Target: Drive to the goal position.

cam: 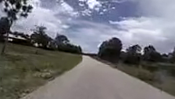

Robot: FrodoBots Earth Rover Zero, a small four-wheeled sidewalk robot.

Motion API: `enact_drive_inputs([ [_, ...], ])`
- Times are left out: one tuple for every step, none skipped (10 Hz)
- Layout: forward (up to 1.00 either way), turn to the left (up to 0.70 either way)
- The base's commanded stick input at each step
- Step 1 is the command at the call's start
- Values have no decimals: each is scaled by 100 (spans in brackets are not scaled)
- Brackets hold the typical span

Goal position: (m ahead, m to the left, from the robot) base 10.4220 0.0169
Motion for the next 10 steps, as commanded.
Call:
enact_drive_inputs([
  [52,0],
  [8,0],
  [0,0],
  [0,0],
  [0,0],
  [0,0],
  [0,0],
  [0,0],
  [0,0],
  [0,0],
])
